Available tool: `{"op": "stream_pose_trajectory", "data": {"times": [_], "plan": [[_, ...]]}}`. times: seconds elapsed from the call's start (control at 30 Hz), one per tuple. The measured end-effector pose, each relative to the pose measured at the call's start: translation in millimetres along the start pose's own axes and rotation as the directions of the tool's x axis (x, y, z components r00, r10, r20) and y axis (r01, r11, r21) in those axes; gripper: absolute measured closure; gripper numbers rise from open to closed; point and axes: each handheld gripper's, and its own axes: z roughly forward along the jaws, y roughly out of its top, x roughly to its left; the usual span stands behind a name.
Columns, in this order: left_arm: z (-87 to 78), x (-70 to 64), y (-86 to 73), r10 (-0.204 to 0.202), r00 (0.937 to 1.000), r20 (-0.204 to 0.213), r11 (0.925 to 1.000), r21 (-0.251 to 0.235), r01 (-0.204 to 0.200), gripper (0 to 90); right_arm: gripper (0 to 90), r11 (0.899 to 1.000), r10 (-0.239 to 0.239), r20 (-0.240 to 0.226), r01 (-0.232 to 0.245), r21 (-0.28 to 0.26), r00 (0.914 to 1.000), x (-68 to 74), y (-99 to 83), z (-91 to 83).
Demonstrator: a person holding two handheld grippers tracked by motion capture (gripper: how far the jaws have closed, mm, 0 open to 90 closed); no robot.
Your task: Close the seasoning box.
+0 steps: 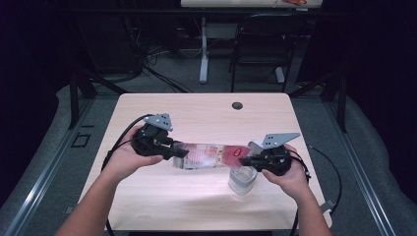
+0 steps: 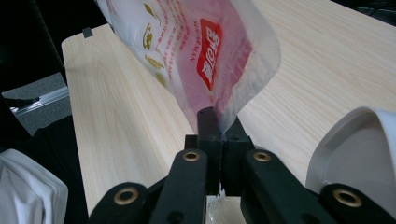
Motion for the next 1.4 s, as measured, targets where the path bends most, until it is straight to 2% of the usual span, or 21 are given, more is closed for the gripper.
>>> {"op": "stream_pose_trajectory", "data": {"times": [1.03, 1.07, 1.13, 1.4], "plan": [[-1.9, -0.5, 15.2, 0.012, 0.9999, 0.004, 0.9998, -0.015, -0.012, 73.6, 89.5, 1.0, 0.022, -0.007, -0.022, -0.001, 0.9997, -4.0, -3.7, -1.4], [-3.0, -1.5, 16.2, 0.013, 0.9996, -0.025, 0.9999, 0.001, -0.013, 73.8, 89.5, 1.0, 0.022, -0.007, -0.022, -0.002, 0.9997, -4.1, -3.7, -1.6], [-2.3, -0.2, 16.2, 0.009, 1.0, 0.003, 0.9998, -0.019, -0.009, 73.9, 89.5, 1.0, 0.023, -0.01, -0.023, -0.001, 0.9997, -4.4, -3.7, -2.0], [-3.0, 0.3, 18.1, 0.009, 1.0, 0.003, 0.9997, -0.021, -0.009, 74.8, 89.5, 0.999, 0.03, -0.02, -0.031, -0.012, 0.9993, -5.7, -4.4, -2.8]]}}
